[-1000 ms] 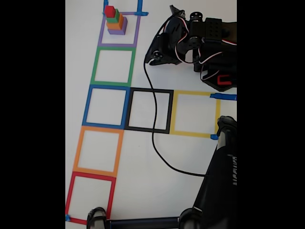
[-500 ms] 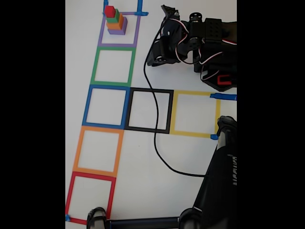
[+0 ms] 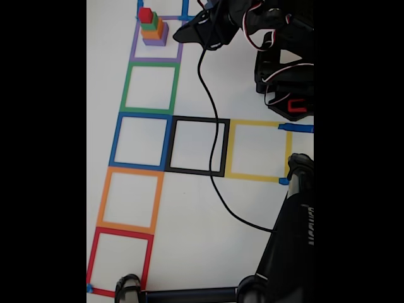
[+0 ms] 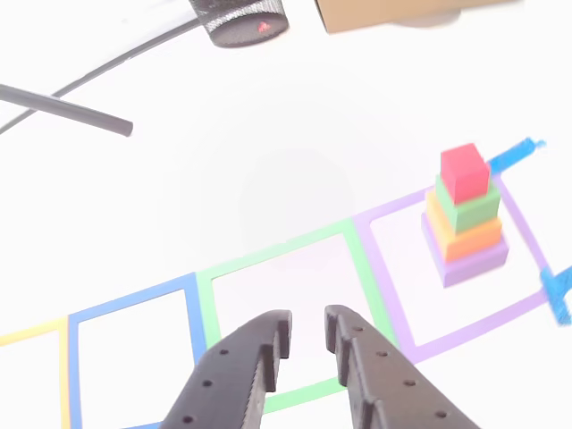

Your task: Tower of hanoi

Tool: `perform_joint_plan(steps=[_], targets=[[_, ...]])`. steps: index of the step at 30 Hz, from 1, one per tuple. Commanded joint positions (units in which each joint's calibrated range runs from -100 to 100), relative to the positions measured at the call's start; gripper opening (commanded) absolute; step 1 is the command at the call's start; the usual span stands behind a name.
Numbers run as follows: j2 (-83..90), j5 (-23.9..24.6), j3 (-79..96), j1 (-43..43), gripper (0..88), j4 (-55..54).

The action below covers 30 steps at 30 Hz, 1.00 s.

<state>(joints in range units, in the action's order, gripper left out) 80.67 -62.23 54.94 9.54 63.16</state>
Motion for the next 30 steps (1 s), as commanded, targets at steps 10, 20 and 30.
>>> perform_joint_plan(steps=[10, 20, 30], targets=[[-3.6, -37.77, -6.39, 10.69, 9.2, -4.05], [-5.7, -37.77, 4.7, 22.49, 20.9, -18.46], [-11.59, -37.77, 12.88, 27.47, 34.4, -34.25]])
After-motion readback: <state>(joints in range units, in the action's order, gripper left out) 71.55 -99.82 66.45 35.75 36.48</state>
